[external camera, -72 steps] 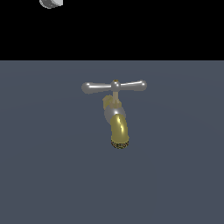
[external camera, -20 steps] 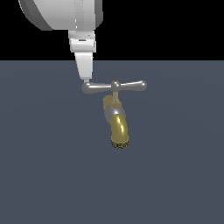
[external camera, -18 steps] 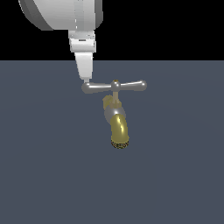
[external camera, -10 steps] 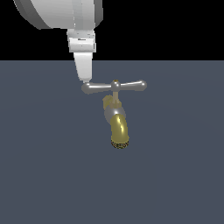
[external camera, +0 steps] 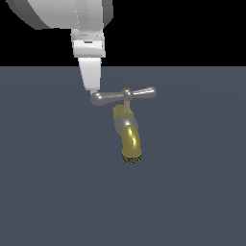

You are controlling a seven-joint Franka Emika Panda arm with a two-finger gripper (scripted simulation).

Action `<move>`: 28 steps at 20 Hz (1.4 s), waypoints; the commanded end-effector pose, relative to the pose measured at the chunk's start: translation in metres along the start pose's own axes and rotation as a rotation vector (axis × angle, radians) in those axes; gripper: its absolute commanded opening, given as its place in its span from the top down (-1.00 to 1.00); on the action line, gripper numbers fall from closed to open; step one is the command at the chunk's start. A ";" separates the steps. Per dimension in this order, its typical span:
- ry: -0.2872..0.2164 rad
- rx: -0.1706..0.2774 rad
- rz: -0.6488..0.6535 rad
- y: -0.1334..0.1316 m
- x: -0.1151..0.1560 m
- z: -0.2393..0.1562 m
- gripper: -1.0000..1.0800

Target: Turn on the faucet by rotating a designated handle.

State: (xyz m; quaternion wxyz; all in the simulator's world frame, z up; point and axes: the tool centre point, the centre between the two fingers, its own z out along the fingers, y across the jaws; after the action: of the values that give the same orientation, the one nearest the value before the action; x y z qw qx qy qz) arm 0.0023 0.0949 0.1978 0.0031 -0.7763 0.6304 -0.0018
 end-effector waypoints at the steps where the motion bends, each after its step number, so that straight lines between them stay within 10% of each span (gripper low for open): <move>1: 0.002 -0.007 0.001 0.011 -0.001 0.000 1.00; 28: 0.000 -0.004 0.000 0.080 0.027 -0.001 1.00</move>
State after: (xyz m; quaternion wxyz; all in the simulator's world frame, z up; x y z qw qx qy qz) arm -0.0665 0.0709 0.1984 0.0036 -0.7849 0.6197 -0.0007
